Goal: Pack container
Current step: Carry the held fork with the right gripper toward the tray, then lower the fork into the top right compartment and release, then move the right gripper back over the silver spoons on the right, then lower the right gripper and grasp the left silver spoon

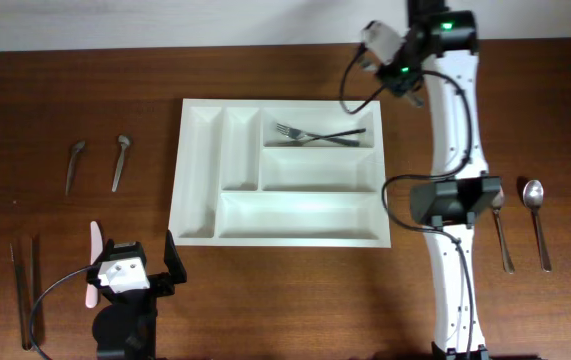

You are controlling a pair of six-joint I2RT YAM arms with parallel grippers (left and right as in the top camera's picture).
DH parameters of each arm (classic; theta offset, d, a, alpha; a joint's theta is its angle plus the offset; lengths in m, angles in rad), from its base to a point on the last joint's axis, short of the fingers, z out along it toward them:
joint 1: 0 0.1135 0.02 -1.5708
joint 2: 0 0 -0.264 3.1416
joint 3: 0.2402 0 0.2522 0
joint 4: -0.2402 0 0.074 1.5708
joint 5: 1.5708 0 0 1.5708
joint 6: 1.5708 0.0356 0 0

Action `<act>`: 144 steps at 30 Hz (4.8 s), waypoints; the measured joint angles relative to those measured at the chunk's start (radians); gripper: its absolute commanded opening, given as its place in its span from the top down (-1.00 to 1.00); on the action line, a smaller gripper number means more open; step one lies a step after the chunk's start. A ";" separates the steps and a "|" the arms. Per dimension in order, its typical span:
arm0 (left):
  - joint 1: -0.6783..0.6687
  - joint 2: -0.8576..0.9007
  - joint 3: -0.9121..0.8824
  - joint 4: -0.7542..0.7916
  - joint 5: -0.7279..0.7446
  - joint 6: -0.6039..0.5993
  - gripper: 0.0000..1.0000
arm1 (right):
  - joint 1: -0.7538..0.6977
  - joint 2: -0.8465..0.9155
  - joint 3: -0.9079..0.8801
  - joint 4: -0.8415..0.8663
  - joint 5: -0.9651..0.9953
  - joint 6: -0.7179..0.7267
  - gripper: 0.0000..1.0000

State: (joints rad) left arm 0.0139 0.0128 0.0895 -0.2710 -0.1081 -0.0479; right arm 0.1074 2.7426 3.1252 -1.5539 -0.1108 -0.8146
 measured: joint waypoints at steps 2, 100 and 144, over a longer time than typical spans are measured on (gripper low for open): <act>0.000 0.000 0.000 0.000 0.000 0.000 -0.98 | 0.031 0.000 0.000 -0.008 0.000 -0.013 0.92; 0.000 -0.001 0.000 0.000 0.000 0.000 -0.98 | -0.383 -0.859 -1.159 -0.129 0.141 0.566 -0.97; 0.000 -0.001 0.000 0.000 0.000 0.000 -0.99 | -0.599 -0.809 -1.770 0.484 0.168 0.343 -0.97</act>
State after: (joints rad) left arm 0.0139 0.0120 0.0895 -0.2710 -0.1085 -0.0479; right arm -0.4915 1.9331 1.3556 -1.0695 0.0570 -0.4717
